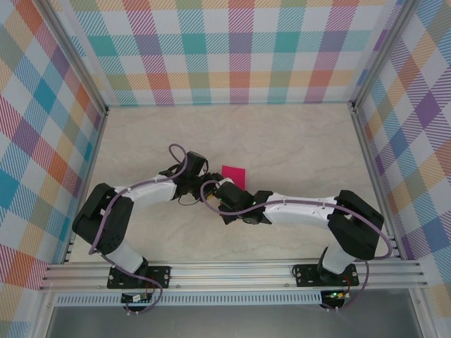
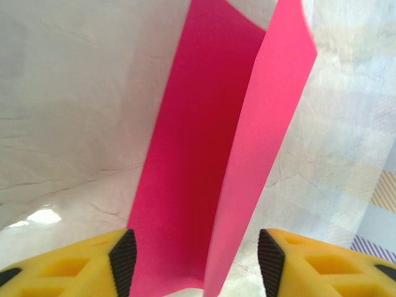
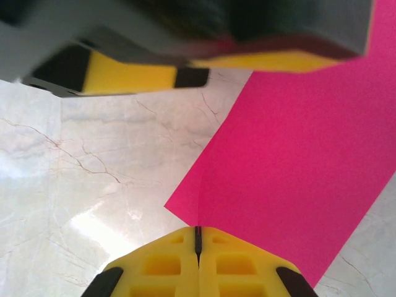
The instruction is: Fold a paper plane with a square sheet of paper (pick it up from the middle)
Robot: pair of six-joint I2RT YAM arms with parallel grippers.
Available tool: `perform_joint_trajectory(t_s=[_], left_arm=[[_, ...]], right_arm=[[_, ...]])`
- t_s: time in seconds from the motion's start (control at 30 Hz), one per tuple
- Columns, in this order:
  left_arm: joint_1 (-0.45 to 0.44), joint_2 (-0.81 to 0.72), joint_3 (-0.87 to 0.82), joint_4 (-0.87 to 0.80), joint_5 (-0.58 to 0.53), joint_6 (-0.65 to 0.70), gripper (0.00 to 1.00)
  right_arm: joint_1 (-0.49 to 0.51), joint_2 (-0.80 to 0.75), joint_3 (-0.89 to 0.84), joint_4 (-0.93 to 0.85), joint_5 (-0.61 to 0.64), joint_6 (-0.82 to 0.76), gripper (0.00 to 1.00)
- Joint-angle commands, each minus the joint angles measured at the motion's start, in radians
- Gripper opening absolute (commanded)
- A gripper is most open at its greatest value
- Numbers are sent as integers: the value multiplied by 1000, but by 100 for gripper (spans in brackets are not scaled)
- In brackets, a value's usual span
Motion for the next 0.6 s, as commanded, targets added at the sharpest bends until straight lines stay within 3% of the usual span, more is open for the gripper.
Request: perform_joint_trajectory(t_s=[0.0,0.17,0.57], left_arm=[[-11,-70,13,-123,-138,27,59],[-11,-138,-20,-141,-194,25,61],[-12,-174,-51,-94,-140,59,47]], right_arm=[[-45,-42,-35,46,-125,22,2],[-111,-51,-56,74,-257,12,3],[-299,-6,-60,50,-540,-39,3]])
